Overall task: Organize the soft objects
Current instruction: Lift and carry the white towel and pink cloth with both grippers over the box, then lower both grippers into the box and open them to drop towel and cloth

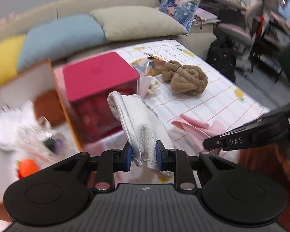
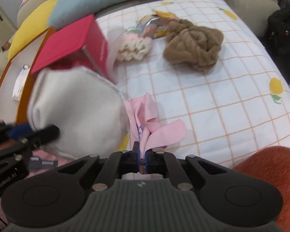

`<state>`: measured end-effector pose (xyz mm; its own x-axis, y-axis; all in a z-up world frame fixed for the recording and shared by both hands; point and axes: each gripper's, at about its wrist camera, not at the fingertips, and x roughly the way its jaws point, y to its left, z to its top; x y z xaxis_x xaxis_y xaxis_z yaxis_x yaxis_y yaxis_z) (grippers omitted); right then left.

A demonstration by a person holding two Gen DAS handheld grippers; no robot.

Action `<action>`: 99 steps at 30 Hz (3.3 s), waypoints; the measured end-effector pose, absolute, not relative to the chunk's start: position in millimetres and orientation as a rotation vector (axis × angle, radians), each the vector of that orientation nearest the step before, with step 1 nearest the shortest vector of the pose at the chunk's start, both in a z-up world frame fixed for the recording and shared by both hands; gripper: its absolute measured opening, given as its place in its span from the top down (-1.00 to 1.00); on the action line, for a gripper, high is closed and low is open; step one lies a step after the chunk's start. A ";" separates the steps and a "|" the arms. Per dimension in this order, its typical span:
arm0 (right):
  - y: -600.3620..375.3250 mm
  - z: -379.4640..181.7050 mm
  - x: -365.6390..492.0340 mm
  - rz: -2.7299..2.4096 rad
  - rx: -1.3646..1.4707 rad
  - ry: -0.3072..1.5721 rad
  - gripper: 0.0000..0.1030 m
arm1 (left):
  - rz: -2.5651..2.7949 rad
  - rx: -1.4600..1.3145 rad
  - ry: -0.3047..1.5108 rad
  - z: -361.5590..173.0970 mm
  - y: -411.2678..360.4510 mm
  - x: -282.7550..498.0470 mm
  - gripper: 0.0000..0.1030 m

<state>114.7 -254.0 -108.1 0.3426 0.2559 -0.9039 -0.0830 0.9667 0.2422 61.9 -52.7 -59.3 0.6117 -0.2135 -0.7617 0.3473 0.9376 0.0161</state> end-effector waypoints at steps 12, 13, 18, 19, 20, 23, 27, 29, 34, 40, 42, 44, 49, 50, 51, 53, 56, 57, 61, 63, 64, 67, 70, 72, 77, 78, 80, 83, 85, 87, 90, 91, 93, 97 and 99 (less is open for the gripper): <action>-264.5 -123.7 121.9 0.202 0.259 1.242 0.97 | -0.498 -0.106 1.067 -115.1 -65.7 92.7 0.47; -264.1 -124.6 122.2 0.200 0.258 1.246 0.97 | -0.493 -0.091 1.073 -119.7 -68.1 93.8 0.47; -259.2 -128.3 123.7 0.190 0.218 1.264 0.97 | -0.438 -0.108 1.130 -139.2 -66.3 99.8 0.02; -259.4 -129.8 124.3 0.189 0.216 1.269 0.97 | -0.433 -0.126 1.125 -140.6 -64.7 100.1 -0.10; -259.5 -131.3 125.3 0.188 0.220 1.275 0.97 | -0.436 -0.135 1.119 -142.2 -63.5 99.4 -0.13; -262.0 -135.3 127.7 0.184 0.239 1.293 0.97 | -0.464 -0.143 1.099 -140.4 -65.8 97.7 -0.27; -265.0 -137.5 129.0 0.185 0.266 1.301 0.97 | -0.503 -0.034 1.073 -141.0 -83.4 92.0 -0.36; -264.5 -137.4 128.9 0.186 0.262 1.300 0.97 | -0.509 0.030 1.059 -142.1 -93.2 88.9 -0.37; -263.9 -137.0 128.9 0.186 0.254 1.298 0.97 | -0.504 0.069 1.064 -142.8 -97.9 88.9 0.04; -260.7 -133.1 127.2 0.184 0.226 1.281 0.97 | -0.497 0.010 1.047 -137.2 -85.4 85.4 0.40; -261.0 -129.8 125.2 0.181 0.222 1.265 0.97 | -0.486 0.000 1.027 -132.7 -81.9 84.4 0.43; -262.5 -125.3 123.2 0.177 0.225 1.245 0.97 | -0.482 -0.033 1.010 -125.6 -75.6 83.5 0.44; -263.7 -111.1 117.5 0.172 0.223 1.184 0.97 | -0.472 -0.109 0.956 -101.9 -56.7 78.2 0.44; -263.4 -106.7 115.3 0.173 0.216 1.165 0.97 | -0.472 -0.122 0.945 -97.0 -53.6 76.9 0.44; -262.3 -102.0 112.8 0.173 0.209 1.145 0.97 | -0.471 -0.136 0.932 -91.3 -49.8 75.0 0.44; -261.6 -92.6 107.9 0.179 0.207 1.112 0.97 | -0.468 -0.159 0.906 -79.3 -42.1 71.0 0.44; -257.6 -79.1 100.8 0.216 0.213 1.074 0.97 | -0.460 -0.189 0.871 -62.7 -32.6 67.6 0.44; -255.7 -73.6 98.5 0.224 0.208 1.062 0.97 | -0.456 -0.197 0.861 -57.4 -29.4 67.0 0.44; -244.2 -49.3 90.7 0.270 0.193 0.995 0.97 | -0.437 -0.219 0.805 -32.5 -13.8 64.5 0.44; -237.3 -36.8 88.2 0.297 0.185 0.963 0.97 | -0.425 -0.224 0.784 -22.7 -5.6 63.4 0.44; -233.2 -30.5 87.0 0.313 0.180 0.949 0.97 | -0.416 -0.226 0.776 -18.7 -1.4 62.0 0.44; -217.8 -12.1 83.5 0.370 0.162 0.903 0.97 | -0.390 -0.240 0.750 -6.9 13.8 59.8 0.44; -198.3 4.6 84.2 0.430 0.132 0.861 0.97 | -0.355 -0.247 0.727 5.6 32.5 59.8 0.44; -186.3 14.0 87.4 0.470 0.119 0.841 0.97 | -0.334 -0.253 0.712 13.2 45.9 60.6 0.44; -149.8 35.2 101.9 0.577 0.089 0.804 0.97 | -0.293 -0.243 0.722 27.3 80.4 70.1 0.44; -143.1 38.8 104.3 0.594 0.081 0.798 0.97 | -0.285 -0.235 0.736 30.4 87.4 74.1 0.44; -128.0 44.6 112.8 0.627 0.067 0.795 0.97 | -0.271 -0.202 0.776 35.0 102.9 83.8 0.44; -104.8 43.8 125.4 0.688 0.045 0.805 0.97 | -0.258 -0.139 0.873 32.8 117.6 102.1 0.43; -89.0 38.5 134.2 0.721 0.029 0.835 0.97 | -0.250 -0.113 0.946 24.3 126.9 113.3 0.43; -73.6 29.4 143.6 0.746 0.004 0.876 0.97 | -0.251 -0.101 1.008 13.0 133.8 121.9 0.43; -52.8 9.9 155.6 0.788 -0.038 0.945 0.97 | -0.228 -0.074 1.097 -5.1 139.5 129.4 0.43; -46.1 3.7 157.8 0.807 -0.057 0.968 0.97 | -0.218 -0.058 1.130 -12.7 139.4 131.6 0.43; -33.2 -8.0 161.8 0.852 -0.088 1.017 0.97 | -0.216 -0.031 1.183 -23.8 142.0 132.4 0.43; -11.8 -29.2 167.8 0.874 -0.136 1.112 0.97 | -0.163 0.092 1.233 -44.4 139.5 130.8 0.43; -6.5 -39.4 170.8 0.872 -0.158 1.142 0.97 | -0.100 0.186 1.218 -52.1 137.1 131.9 0.43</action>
